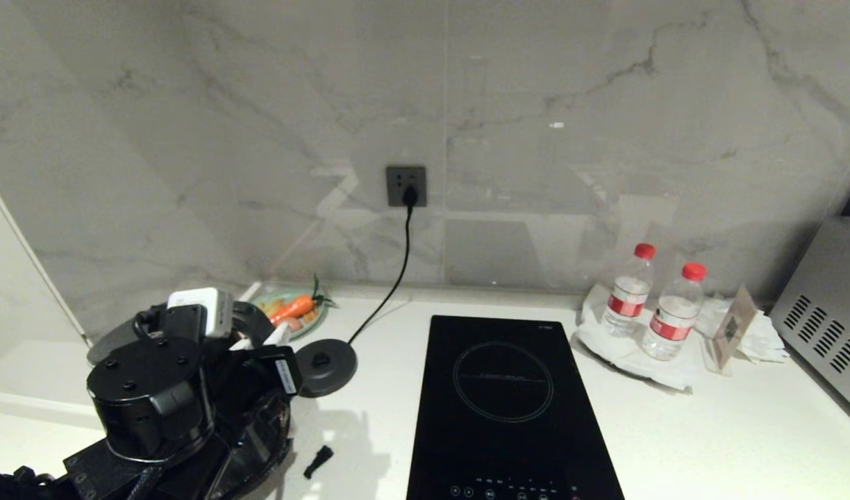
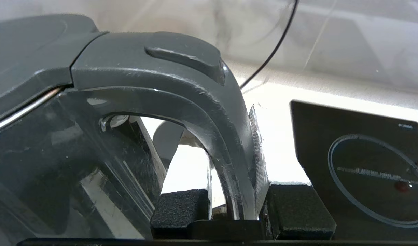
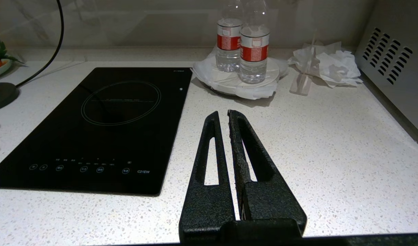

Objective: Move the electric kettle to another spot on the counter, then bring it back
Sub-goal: Place it by the sink

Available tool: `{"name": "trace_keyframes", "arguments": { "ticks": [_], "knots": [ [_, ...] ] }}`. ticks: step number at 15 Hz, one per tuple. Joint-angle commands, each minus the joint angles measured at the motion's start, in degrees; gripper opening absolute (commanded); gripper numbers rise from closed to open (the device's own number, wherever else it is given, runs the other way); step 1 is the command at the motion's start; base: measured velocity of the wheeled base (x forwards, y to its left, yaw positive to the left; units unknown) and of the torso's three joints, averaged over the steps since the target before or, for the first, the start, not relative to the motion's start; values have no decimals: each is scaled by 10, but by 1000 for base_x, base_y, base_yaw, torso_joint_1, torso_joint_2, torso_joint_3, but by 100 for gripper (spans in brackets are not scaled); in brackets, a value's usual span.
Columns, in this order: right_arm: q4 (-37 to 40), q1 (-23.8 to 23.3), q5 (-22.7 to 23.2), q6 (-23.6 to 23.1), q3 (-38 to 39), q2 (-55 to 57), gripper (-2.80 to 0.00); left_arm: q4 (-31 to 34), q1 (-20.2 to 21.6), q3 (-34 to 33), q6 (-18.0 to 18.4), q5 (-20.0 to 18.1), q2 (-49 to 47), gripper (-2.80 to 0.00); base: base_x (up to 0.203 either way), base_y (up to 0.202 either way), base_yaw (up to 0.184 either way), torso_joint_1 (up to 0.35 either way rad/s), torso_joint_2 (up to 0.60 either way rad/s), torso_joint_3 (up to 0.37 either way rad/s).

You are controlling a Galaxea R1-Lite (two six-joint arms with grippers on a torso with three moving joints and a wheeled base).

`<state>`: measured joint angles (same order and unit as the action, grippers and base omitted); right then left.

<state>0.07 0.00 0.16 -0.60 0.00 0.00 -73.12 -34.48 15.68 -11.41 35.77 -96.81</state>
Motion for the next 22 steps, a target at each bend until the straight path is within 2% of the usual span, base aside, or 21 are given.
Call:
{"name": "trace_keyframes", "arguments": {
  "ticks": [1,5,16,22],
  "knots": [
    [0,0,0,0,0,0,-280,-4,16,-21,-6,0,-3,-280,0,0,0,0,0,0],
    [1,0,0,0,0,0,-280,-6,20,-44,-14,-1,0,-280,0,0,0,0,0,0],
    [0,0,0,0,0,0,-280,-6,22,-45,-17,3,7,-280,0,0,0,54,-118,-66],
    [0,0,0,0,0,0,-280,-5,56,-50,-13,1,31,-280,0,0,0,0,0,0]
  ]
}}
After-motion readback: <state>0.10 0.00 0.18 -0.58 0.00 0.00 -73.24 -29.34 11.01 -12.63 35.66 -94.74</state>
